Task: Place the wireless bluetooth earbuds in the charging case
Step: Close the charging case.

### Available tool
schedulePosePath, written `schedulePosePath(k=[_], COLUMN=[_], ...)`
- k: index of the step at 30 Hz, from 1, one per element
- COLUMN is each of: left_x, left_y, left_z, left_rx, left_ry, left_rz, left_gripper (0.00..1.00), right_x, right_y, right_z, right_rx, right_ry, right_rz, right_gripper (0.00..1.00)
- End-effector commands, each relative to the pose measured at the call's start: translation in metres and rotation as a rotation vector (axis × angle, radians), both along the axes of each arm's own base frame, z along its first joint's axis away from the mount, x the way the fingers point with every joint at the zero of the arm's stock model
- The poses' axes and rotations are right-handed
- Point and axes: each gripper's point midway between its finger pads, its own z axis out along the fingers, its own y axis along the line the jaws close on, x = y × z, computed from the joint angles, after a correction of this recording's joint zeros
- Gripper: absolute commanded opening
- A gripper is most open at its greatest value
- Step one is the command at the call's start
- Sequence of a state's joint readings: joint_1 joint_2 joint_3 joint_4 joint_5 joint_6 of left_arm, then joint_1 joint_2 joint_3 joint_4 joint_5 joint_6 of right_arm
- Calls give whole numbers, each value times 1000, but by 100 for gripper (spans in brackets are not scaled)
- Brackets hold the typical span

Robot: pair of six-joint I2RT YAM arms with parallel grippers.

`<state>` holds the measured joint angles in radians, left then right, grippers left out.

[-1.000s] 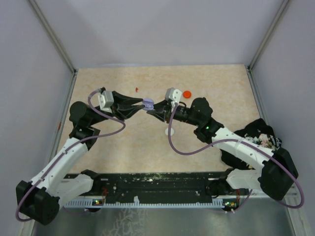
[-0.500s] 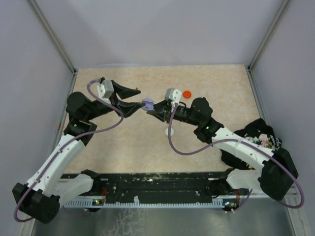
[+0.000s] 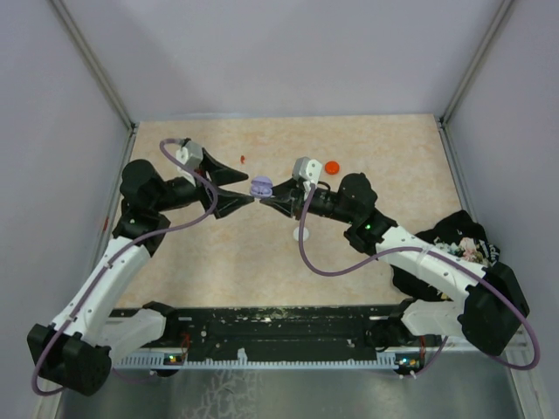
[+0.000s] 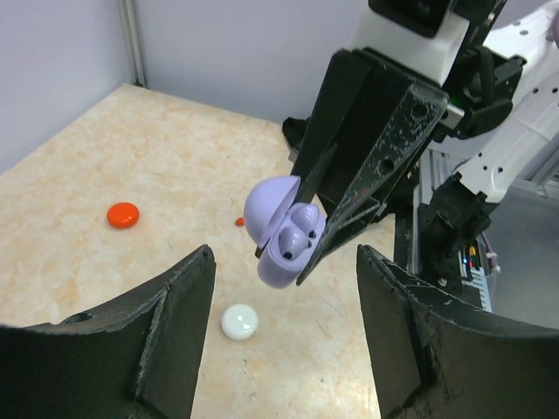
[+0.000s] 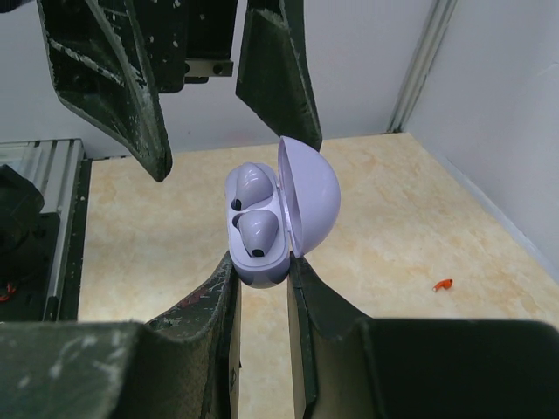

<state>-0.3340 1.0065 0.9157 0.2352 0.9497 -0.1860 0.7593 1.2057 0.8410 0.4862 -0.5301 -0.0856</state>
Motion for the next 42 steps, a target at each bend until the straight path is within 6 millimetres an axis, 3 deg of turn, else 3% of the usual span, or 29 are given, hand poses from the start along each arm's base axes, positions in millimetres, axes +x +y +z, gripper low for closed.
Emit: schedulePosePath(k=[1,10,22,42], left_x=[-15,-21,-35,-43], left_y=[2,2,-3,-2], left_z=[-4,-10,-1,7], left_rx=[-19,-48,-105,-135], left_ry=[-8,-66,-65,-115], left_rz=[-82,-128,-262,-294], left_gripper=[70,66,65,64], right_x=[-9,-17,-21,-24], right_y=[3,6,11,20], right_z=[47,49,42,26], right_rx=[84,91,72,14], right_ry=[-94,-83,-54,19], right_rz=[42,93,133,195], right_gripper=[0,0,0,0])
